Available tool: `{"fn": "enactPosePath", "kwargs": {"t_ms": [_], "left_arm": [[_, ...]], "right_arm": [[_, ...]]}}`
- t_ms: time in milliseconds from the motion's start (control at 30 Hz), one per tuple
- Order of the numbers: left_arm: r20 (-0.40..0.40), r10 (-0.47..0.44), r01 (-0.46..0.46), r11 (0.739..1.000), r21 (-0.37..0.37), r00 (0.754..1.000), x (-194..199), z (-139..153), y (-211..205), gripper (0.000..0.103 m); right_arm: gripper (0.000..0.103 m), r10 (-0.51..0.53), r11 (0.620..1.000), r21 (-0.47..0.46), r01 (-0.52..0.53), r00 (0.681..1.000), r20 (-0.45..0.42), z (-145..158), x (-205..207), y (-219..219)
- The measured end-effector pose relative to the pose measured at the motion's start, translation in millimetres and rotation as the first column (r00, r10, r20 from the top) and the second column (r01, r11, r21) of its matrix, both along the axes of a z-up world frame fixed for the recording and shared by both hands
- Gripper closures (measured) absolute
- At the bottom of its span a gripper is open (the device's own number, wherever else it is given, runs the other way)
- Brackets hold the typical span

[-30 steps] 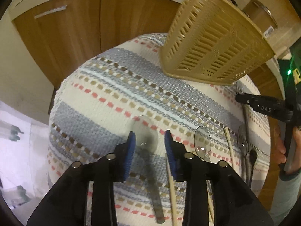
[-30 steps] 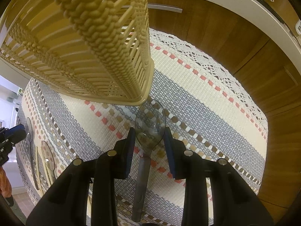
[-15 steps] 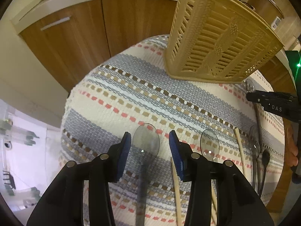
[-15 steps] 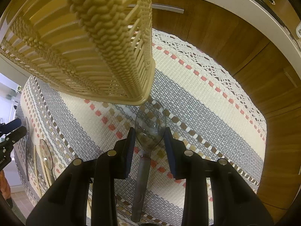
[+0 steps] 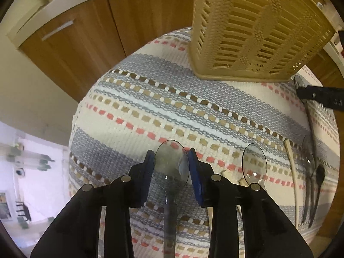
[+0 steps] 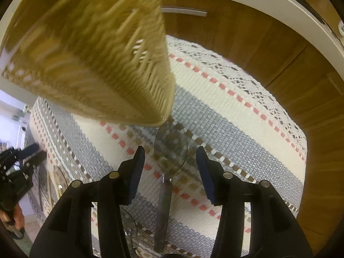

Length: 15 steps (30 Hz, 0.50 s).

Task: Organize utensils
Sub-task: 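Close the left gripper on a clear plastic spoon while the right gripper holds its spoon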

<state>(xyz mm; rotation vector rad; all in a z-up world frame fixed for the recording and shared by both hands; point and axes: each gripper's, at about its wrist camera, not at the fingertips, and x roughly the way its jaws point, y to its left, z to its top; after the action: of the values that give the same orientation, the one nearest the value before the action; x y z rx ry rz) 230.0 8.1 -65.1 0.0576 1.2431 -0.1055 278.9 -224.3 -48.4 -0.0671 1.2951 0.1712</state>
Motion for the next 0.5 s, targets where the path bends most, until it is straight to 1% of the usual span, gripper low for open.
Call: {"fn": "enactPosePath", "kwargs": {"t_ms": [100,167,200,233,333,400,500], "left_arm": [[0.008,0.001,-0.001,1.000,-0.002,1.000,2,-1,0,0.073],[0.015,0.004,-0.004,1.000,-0.001,1.000,3,-1,-2,0.073],[0.020,0.005,-0.005,1.000,0.003,1.000,3,0,-3,0.073],[0.027,0.008,-0.008,1.000,0.005,1.000,4,1,-5,0.073],[0.074,0.020,-0.018,1.000,-0.020,0.997,4,12,-11,0.073],[0.091,0.026,-0.023,0.999,-0.035,0.996,4,18,-9,0.073],[0.111,0.023,-0.016,0.998,-0.060,0.994,5,25,-9,0.073]], "right_arm": [[0.058,0.008,1.000,-0.014,-0.008,1.000,0.004,0,1,5],[0.084,0.018,0.999,-0.038,-0.018,1.000,0.007,2,0,11],[0.090,0.030,0.998,-0.046,-0.030,1.000,0.005,2,0,16],[0.100,0.041,0.998,-0.055,-0.041,0.999,0.002,2,-2,19],[0.101,0.059,0.995,-0.086,-0.055,0.998,0.035,7,-8,25],[0.102,0.061,0.997,-0.057,-0.059,0.997,0.036,8,-10,25],[0.102,0.062,0.997,-0.053,-0.060,0.997,0.040,8,-10,23]]}}
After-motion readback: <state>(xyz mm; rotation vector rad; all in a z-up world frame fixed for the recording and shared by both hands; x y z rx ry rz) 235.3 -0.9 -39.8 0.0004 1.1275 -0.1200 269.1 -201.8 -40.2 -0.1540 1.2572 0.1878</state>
